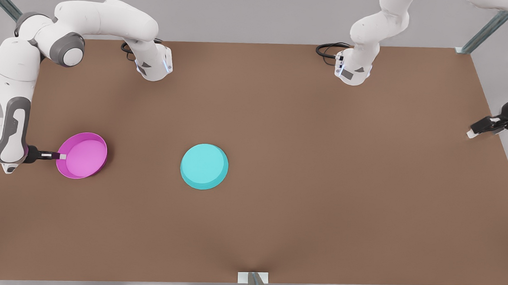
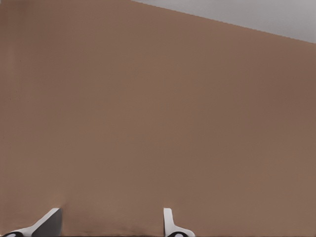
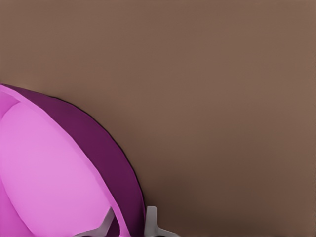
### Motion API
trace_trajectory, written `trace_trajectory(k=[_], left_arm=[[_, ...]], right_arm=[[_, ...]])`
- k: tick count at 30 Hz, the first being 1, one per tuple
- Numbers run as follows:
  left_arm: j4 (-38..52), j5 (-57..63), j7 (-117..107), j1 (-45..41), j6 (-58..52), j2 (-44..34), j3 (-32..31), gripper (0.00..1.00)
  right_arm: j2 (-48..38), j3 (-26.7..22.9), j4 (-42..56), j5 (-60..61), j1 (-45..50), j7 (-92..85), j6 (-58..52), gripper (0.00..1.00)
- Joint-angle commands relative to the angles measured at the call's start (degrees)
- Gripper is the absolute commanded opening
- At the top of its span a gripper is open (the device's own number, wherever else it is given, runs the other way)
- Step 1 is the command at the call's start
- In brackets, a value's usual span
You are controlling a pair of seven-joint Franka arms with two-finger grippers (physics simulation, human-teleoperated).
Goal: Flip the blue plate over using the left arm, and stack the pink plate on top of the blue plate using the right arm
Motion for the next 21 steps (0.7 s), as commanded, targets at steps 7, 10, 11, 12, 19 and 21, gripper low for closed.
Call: trace_trajectory(k=[7, 10, 11, 12, 19, 21], left_arm=[[18.3, 1.0, -0.5, -30.3, -3.9, 15.9, 4.5, 1.0], [18.3, 0.9, -0.4, -30.4, -3.8, 15.3, 4.5, 1.0], [18.3, 0.9, -0.1, -30.4, -3.8, 15.3, 4.5, 1.0], [18.3, 0.9, -0.3, -30.3, -3.8, 15.1, 4.5, 1.0], [18.3, 0.7, -0.6, -30.4, -4.1, 14.1, 4.1, 1.0], [18.1, 0.6, -0.5, -30.4, -4.9, 13.4, 4.0, 1.0]], right_arm=[[0.3, 0.0, 0.0, 0.2, 0.0, 0.0, 0.1, 0.31], [0.3, 0.0, 0.0, 0.0, -0.1, -0.2, 0.1, 0.25], [0.3, 0.0, 0.0, 0.0, -0.1, -0.3, 0.1, 0.21], [0.3, 0.4, 0.1, 0.0, -0.1, -0.3, 0.1, 0.21], [-0.5, 0.5, 0.0, 0.0, 0.1, -0.2, -0.1, 0.21], [-0.9, 1.2, -0.2, 0.1, 0.1, -0.4, -0.5, 0.21]])
